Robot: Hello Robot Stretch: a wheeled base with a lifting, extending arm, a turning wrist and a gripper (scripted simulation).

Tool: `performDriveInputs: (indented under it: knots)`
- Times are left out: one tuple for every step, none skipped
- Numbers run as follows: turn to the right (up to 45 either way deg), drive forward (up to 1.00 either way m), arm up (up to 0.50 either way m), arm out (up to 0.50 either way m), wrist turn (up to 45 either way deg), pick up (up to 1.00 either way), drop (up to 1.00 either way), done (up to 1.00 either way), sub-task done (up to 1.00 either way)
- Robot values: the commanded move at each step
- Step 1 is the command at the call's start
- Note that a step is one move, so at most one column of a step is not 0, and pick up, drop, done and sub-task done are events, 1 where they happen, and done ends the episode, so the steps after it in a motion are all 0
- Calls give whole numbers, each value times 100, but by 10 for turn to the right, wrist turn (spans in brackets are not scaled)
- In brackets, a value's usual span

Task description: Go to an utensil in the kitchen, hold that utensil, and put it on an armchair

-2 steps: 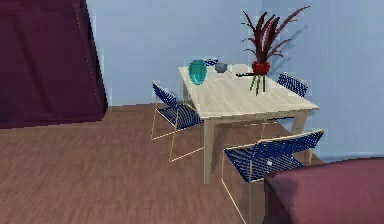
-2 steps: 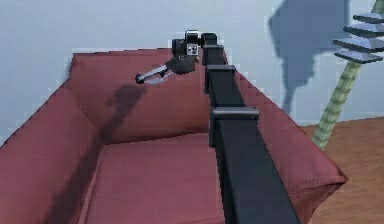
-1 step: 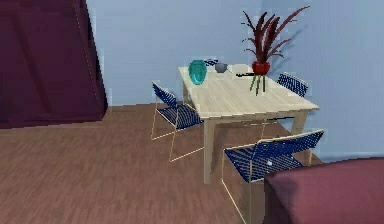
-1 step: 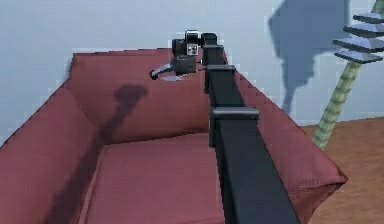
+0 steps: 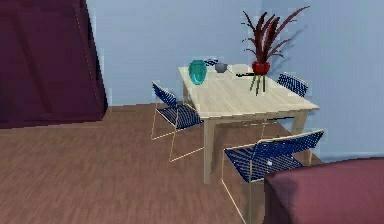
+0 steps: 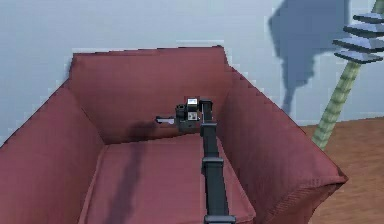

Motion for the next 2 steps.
performDriveInputs:
  knots:
    - [0,0,-32,0,0,0,0,0,0]
    - [0,0,0,0,0,0,100,0,0]
